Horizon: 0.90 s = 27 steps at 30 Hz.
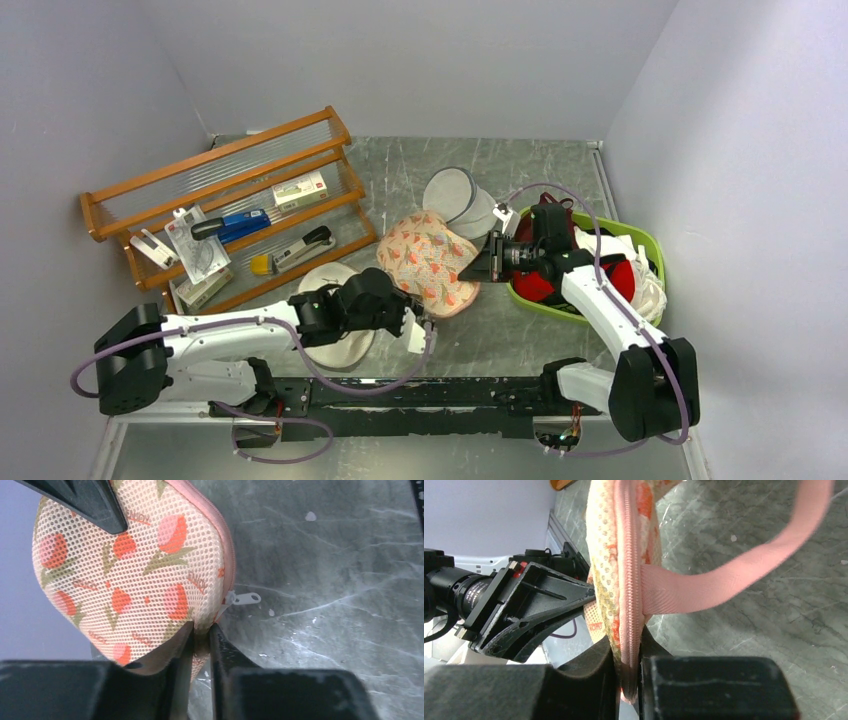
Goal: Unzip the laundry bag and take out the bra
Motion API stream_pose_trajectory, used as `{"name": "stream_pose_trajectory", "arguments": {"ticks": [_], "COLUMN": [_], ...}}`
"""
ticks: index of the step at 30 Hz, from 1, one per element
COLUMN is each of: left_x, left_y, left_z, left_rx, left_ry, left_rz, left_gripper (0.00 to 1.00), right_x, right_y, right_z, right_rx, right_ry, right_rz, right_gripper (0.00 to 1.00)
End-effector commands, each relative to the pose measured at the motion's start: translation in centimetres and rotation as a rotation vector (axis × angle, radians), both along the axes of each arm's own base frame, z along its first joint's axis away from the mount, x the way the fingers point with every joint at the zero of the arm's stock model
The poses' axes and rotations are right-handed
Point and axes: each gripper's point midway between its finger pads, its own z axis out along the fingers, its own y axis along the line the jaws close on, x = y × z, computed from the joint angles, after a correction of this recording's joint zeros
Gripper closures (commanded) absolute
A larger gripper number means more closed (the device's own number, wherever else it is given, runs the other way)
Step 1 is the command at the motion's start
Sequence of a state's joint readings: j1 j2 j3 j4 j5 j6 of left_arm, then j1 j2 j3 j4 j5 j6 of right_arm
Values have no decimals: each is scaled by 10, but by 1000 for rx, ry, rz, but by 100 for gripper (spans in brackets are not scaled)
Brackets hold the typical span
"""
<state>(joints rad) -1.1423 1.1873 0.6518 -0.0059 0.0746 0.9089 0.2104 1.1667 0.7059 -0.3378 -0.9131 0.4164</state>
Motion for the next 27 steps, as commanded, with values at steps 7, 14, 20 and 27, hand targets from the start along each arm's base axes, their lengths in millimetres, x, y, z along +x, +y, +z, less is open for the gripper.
{"name": "stream_pose_trajectory", "arguments": {"ticks": [7, 14, 20, 27], "left_x": [15, 38, 56, 62], "left_y": [-14, -22, -30, -36], "left_z": [40, 56, 67, 65], "left_rx": [-141, -205, -254, -256], "left_ry": [65, 212, 314, 380], "left_rz": [25, 120, 224, 265], "left_gripper": [93, 93, 93, 93], "right_x": [27, 55, 49, 14], "right_y": [-8, -56, -81, -55], "right_z": [16, 33, 60, 75], "right_rx": [-53, -272, -342, -201], "right_ry": [-128, -328, -456, -517], "right_rz": [-97, -375, -482, -338], "right_gripper": [65, 25, 20, 25]}}
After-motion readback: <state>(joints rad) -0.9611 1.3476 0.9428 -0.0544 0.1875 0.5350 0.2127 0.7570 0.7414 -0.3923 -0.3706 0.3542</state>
